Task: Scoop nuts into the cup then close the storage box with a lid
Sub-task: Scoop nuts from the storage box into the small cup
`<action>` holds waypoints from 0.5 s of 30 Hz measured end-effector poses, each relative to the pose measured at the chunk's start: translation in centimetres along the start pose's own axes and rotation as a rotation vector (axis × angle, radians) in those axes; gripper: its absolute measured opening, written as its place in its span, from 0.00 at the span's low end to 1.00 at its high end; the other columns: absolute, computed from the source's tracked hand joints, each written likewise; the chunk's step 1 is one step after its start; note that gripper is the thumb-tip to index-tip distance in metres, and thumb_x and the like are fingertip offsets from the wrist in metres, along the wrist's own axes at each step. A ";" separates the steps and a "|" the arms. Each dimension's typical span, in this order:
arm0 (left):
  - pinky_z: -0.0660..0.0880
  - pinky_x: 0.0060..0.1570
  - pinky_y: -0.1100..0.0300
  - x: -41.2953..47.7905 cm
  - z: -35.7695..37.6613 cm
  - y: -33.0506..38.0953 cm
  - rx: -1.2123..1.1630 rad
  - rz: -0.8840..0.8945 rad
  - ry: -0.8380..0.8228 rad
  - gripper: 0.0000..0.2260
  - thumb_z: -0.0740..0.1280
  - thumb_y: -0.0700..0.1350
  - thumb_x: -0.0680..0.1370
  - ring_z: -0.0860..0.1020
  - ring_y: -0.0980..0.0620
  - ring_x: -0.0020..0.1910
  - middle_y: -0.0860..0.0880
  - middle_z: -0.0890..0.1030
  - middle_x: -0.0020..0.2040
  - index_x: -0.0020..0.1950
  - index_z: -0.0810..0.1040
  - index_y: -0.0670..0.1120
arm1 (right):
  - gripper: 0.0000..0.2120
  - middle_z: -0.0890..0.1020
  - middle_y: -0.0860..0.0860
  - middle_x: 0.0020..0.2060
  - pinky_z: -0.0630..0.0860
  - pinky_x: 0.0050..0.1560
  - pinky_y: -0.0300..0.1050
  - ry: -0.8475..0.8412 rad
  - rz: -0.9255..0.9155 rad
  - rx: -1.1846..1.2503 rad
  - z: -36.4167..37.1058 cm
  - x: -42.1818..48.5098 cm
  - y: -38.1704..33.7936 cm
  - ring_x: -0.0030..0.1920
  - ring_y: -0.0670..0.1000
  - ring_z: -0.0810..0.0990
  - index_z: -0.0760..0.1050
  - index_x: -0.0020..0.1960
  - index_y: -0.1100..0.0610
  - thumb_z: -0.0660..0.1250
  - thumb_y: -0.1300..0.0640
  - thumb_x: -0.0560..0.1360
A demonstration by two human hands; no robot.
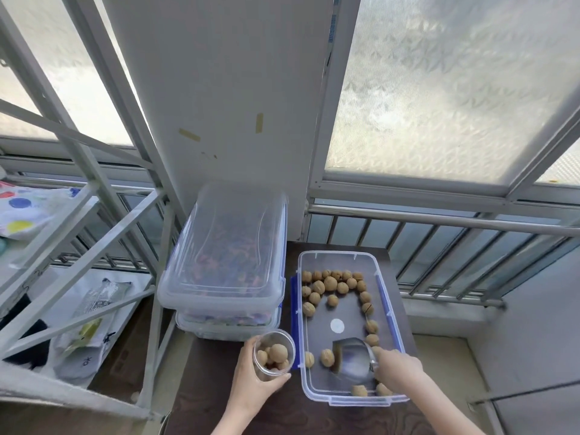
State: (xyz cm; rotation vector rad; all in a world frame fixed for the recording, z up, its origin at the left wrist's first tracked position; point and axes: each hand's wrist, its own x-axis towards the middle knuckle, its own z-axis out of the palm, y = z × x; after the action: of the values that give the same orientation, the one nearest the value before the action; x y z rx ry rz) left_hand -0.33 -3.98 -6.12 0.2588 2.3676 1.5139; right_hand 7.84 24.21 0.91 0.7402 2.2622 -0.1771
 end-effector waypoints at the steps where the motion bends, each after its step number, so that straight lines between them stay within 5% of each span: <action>1: 0.66 0.54 0.83 0.1 0.1 0.0 -0.002 -0.001 -0.003 0.38 0.82 0.48 0.54 0.75 0.63 0.59 0.56 0.79 0.59 0.61 0.72 0.55 | 0.19 0.75 0.56 0.65 0.71 0.60 0.51 0.001 -0.012 0.006 0.0 0.6 -0.1 0.64 0.58 0.74 0.69 0.66 0.54 0.54 0.53 0.77; 8: 0.67 0.52 0.83 0.4 0.4 0.4 -0.037 0.003 -0.004 0.37 0.82 0.44 0.54 0.76 0.66 0.57 0.55 0.79 0.58 0.60 0.73 0.56 | 0.20 0.76 0.59 0.55 0.71 0.52 0.49 -0.113 -0.203 0.095 -0.6 3.2 -1.2 0.59 0.61 0.76 0.75 0.58 0.58 0.56 0.45 0.76; 13: 0.67 0.52 0.83 0.6 0.2 -0.2 -0.011 0.006 0.007 0.37 0.82 0.46 0.54 0.75 0.65 0.58 0.54 0.79 0.58 0.61 0.73 0.55 | 0.18 0.74 0.52 0.46 0.72 0.55 0.51 -0.076 -0.259 0.151 0.6 5.2 0.0 0.50 0.55 0.75 0.70 0.33 0.44 0.52 0.39 0.76; 15: 0.66 0.52 0.83 0.6 0.0 -0.3 -0.003 0.005 0.014 0.38 0.82 0.47 0.53 0.74 0.67 0.58 0.55 0.79 0.58 0.61 0.73 0.56 | 0.20 0.74 0.50 0.45 0.72 0.53 0.50 -0.034 -0.259 0.180 0.8 5.4 0.3 0.48 0.54 0.75 0.68 0.30 0.45 0.51 0.39 0.76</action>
State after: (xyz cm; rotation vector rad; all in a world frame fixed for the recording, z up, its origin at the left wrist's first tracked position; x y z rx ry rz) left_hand -0.87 -3.90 -6.50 0.2545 2.3768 1.5258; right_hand 5.48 26.64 -3.33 0.5267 2.3247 -0.5178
